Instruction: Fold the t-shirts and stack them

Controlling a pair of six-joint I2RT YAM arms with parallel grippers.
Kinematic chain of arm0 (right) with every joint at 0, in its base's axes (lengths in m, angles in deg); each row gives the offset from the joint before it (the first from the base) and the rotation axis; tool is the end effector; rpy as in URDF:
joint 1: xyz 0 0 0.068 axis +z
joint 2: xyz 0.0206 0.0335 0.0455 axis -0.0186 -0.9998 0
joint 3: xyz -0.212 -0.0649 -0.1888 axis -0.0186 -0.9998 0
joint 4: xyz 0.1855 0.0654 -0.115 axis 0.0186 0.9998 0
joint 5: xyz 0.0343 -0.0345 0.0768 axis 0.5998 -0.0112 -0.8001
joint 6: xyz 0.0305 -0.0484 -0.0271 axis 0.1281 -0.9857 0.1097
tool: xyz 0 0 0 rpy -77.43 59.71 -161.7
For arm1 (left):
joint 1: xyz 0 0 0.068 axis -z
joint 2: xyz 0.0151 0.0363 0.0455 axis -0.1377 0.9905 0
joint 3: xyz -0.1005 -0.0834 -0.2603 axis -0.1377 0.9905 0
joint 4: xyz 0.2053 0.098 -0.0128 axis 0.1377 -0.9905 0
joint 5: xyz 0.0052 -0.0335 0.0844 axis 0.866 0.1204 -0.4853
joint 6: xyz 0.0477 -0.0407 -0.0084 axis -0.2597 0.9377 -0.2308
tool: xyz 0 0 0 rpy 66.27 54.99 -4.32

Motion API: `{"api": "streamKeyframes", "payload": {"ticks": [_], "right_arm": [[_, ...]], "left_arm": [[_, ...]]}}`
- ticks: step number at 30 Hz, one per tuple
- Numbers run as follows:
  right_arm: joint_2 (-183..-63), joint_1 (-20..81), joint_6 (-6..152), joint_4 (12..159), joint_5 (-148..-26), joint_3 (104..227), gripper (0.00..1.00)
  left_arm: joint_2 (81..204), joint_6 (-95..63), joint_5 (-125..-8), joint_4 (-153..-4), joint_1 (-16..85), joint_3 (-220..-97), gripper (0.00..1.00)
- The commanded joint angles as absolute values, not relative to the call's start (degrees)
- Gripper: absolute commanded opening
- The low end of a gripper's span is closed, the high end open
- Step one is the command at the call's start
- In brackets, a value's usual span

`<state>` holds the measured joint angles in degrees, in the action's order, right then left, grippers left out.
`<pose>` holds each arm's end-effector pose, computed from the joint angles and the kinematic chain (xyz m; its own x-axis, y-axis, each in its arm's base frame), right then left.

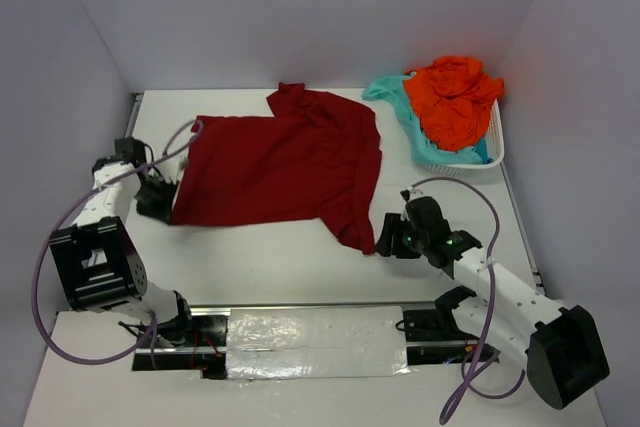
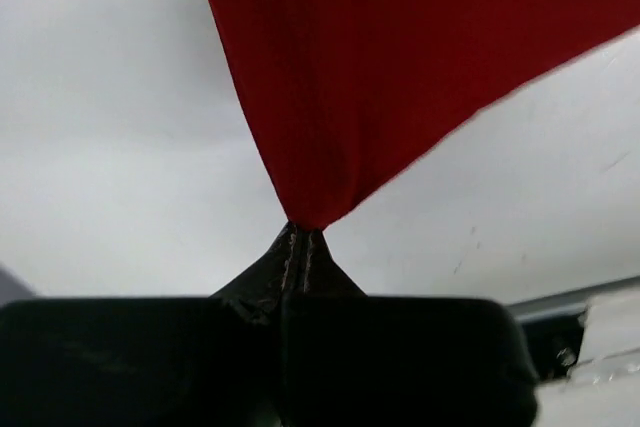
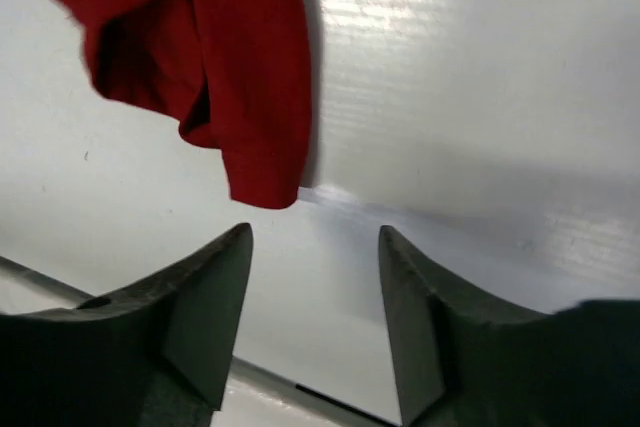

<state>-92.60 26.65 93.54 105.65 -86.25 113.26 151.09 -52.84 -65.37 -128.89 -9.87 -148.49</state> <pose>0.1198 0.0637 0.1989 -0.8265 0.1118 -0.5517 -0.1340 0.9128 0.3858 0.2386 0.0683 0.2574 -0.9181 0.1505 -0.3668 0.1597 0.9871 0.0053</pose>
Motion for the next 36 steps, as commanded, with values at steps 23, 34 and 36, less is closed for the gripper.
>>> {"api": "streamKeyframes", "payload": {"ticks": [23,34,36], "right_arm": [[-117.2,31.0,94.8,106.3,-87.8,124.3,0.57],[-115.3,30.6,88.7,112.0,-87.2,133.2,0.00],[-108.0,30.5,87.4,115.4,-84.9,137.0,0.00]], "left_arm": [[144.4,-56.2,-70.8,-128.5,-12.1,-140.8,0.00],[139.7,-52.3,-65.4,-130.6,-13.6,-150.2,0.00],[137.1,-52.8,-64.2,-131.1,-14.1,-155.8,0.00]]}}
